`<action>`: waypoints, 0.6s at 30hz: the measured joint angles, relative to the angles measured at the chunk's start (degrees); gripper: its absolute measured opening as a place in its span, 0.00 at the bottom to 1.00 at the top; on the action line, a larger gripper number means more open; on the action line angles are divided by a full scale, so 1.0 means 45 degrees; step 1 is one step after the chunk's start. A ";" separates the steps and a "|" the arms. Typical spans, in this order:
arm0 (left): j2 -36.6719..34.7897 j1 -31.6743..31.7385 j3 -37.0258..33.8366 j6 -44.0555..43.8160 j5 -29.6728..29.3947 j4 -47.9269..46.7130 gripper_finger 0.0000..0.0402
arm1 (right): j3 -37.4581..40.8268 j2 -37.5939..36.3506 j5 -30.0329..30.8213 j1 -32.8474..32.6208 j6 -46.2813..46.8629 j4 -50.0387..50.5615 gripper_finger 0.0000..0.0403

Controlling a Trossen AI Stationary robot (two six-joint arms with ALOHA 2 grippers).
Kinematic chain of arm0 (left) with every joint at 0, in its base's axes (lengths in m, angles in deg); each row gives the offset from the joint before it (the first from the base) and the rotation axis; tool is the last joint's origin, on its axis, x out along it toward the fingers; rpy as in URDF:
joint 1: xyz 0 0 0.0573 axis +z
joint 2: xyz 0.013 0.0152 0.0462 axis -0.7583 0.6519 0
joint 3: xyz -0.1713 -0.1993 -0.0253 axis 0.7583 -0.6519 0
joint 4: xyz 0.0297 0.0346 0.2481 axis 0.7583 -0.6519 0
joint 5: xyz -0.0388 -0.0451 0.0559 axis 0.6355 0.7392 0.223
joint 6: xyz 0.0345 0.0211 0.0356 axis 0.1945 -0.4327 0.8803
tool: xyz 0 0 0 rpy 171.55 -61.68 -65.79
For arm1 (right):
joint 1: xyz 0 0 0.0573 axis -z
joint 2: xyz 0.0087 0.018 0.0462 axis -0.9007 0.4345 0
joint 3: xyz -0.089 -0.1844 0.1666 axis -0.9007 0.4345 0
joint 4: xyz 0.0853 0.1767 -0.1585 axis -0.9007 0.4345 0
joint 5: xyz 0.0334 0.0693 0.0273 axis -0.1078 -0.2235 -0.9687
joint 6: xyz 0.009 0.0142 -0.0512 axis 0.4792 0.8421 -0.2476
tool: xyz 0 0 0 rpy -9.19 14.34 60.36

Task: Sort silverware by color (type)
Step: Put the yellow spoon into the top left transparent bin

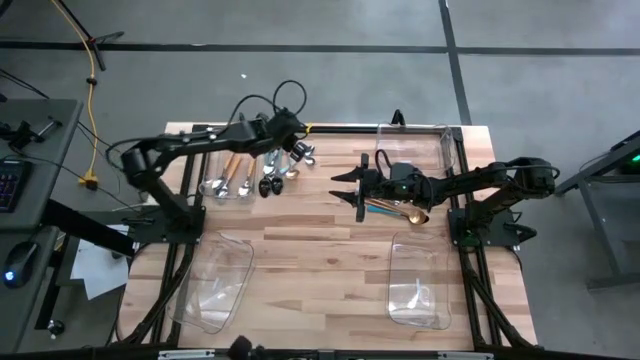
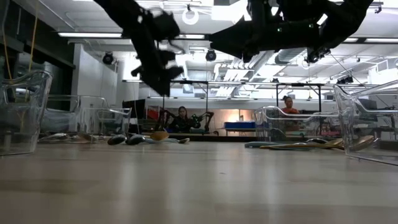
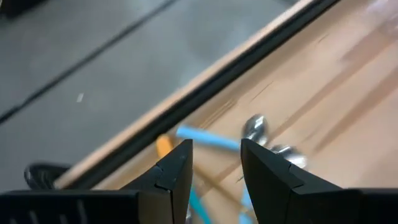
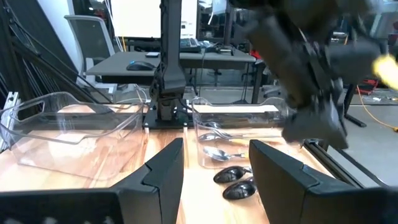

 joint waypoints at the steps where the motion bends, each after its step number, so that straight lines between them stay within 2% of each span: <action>1: 0.0290 0.0179 0.0000 -0.0126 0.0088 -0.0078 0.31 | 0.0000 0.0000 0.0000 0.0000 0.0000 0.0039 0.42; 9: 0.2322 0.1427 -0.0005 -0.0542 0.0812 -0.0026 0.31 | 0.0000 0.0000 0.0018 0.0000 -0.0119 0.0068 0.42; 13: 0.2779 0.1985 -0.0005 -0.0690 0.0924 0.0014 0.31 | 0.0000 0.0000 0.0024 0.0000 -0.0146 0.0064 0.42; 18: 0.2898 0.2505 -0.0005 -0.0965 0.1723 0.0096 0.31 | 0.0000 0.0000 0.0019 0.0000 -0.0236 0.0069 0.42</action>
